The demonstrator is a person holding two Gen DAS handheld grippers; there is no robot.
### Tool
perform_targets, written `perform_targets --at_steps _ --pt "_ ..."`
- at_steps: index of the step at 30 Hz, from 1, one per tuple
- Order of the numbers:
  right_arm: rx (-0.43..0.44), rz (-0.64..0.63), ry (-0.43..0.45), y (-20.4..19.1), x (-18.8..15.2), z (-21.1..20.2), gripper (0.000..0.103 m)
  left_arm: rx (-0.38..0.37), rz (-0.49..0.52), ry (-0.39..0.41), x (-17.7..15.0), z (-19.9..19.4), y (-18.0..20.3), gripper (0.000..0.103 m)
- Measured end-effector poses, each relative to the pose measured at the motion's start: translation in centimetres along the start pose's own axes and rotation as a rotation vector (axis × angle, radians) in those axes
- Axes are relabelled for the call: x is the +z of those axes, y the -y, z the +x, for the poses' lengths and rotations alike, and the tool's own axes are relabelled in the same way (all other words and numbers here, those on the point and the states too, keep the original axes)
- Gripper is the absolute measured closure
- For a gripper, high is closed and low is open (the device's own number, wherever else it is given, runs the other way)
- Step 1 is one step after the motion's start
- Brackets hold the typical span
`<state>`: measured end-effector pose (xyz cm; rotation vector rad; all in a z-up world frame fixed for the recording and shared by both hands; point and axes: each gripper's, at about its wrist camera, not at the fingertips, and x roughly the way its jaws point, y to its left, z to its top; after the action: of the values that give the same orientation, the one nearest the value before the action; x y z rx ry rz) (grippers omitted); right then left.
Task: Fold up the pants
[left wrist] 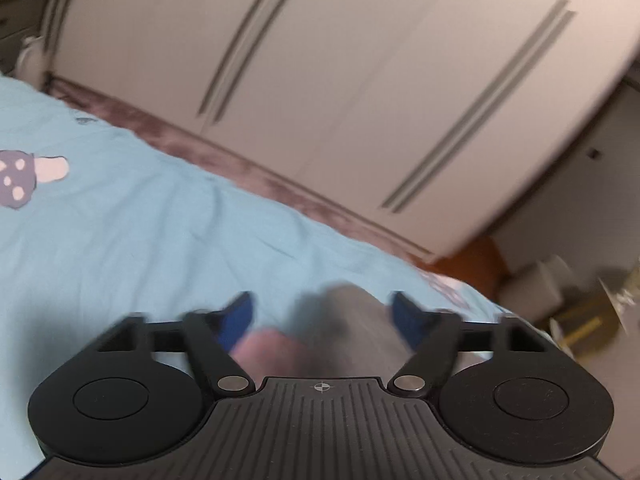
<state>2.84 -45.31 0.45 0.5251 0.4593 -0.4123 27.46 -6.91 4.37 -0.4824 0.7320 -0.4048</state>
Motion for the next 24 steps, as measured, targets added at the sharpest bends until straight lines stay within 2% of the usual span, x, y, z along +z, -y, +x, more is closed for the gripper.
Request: perform_targets --at_steps 2,4,5,7,9,10,12,14,17,20,21,22,23,24 --pt "-0.016 0.003 0.002 -0.3 0.0 -0.2 0.005 0.005 0.094 -0.014 -2.0 -0.7 1.6 0.007" --pt "-0.038 -0.009 0.008 -0.7 -0.1 -0.6 0.005 0.020 0.195 -0.095 -3.9 0.9 3.0 0.007" --pt "-0.046 -0.022 0.012 -0.9 -0.2 -0.8 0.005 0.083 0.238 -0.153 -4.9 1.9 3.5 0.006" --pt "-0.063 -0.057 0.015 -1.2 -0.2 -1.0 0.005 0.225 0.290 -0.211 -6.5 4.0 3.3 0.001" --pt "-0.067 -0.090 0.013 -1.3 -0.1 -0.9 0.005 0.256 0.294 -0.189 -6.9 3.6 2.8 0.001" --pt "-0.071 -0.103 0.011 -1.4 -0.1 -0.9 0.005 0.297 0.312 -0.171 -6.5 3.2 3.3 0.001" --pt "-0.080 -0.122 0.019 -1.5 0.0 -1.0 0.005 0.351 0.350 -0.108 -5.5 1.6 4.1 0.002" --pt "-0.090 -0.125 0.029 -1.5 0.2 -1.3 0.005 0.365 0.387 -0.025 -4.6 -0.5 4.4 0.002" --pt "-0.101 -0.125 0.034 -1.6 0.2 -1.5 0.005 0.325 0.407 -0.065 -5.4 -2.7 4.3 0.002" --pt "-0.119 -0.179 0.055 -2.7 0.0 -2.0 0.005 0.198 0.410 -0.125 -7.9 -4.5 4.9 0.001" --pt "-0.120 -0.199 0.059 -2.9 -0.1 -2.1 0.005 0.197 0.430 -0.164 -8.9 -4.6 4.8 0.001" --pt "-0.129 -0.217 0.056 -3.1 -0.1 -2.2 0.005 0.237 0.449 -0.189 -9.7 -4.0 4.7 0.001" --pt "-0.139 -0.233 0.049 -3.1 -0.1 -2.2 0.005 0.310 0.448 -0.199 -10.3 -3.4 4.2 0.000" --pt "-0.151 -0.243 0.041 -2.9 0.1 -2.3 0.005 0.337 0.419 -0.198 -10.2 -3.3 3.4 0.000"
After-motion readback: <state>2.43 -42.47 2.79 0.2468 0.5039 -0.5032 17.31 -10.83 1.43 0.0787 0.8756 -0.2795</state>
